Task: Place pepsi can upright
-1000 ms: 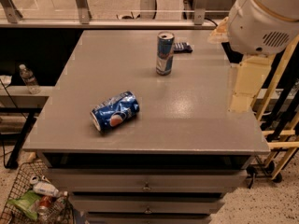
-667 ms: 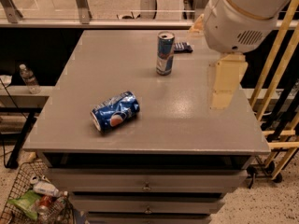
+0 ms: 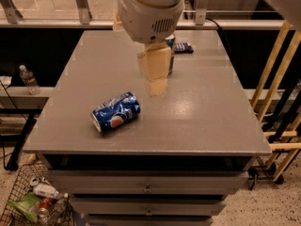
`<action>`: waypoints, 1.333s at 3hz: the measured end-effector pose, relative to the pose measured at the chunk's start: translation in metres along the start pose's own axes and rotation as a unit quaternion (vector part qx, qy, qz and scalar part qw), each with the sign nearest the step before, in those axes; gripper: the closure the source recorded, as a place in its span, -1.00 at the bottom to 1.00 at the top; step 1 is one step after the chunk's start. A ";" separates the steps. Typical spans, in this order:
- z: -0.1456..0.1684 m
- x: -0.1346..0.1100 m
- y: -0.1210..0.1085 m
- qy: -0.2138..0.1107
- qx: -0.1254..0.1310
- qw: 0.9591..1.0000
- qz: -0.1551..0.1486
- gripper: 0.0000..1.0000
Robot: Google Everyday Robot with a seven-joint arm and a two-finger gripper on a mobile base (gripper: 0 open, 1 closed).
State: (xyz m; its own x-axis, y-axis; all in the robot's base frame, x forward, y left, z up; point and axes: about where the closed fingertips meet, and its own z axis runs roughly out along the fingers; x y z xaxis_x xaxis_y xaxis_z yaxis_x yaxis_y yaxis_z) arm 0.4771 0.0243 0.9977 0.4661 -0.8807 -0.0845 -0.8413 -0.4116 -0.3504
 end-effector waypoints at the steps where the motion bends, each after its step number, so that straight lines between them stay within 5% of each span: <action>1: -0.001 -0.001 0.000 0.000 0.002 1.000 -0.001 -1.00; 4: 0.085 -0.060 -0.012 0.000 -0.067 0.995 -0.073 -1.00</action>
Offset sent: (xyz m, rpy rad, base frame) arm 0.0007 0.0587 -0.0668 -0.0581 0.1090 0.1663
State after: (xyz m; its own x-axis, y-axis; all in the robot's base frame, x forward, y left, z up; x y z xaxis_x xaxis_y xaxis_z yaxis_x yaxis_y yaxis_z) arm 0.4824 0.1017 0.9274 0.5863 -0.8091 -0.0417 -0.7935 -0.5631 -0.2307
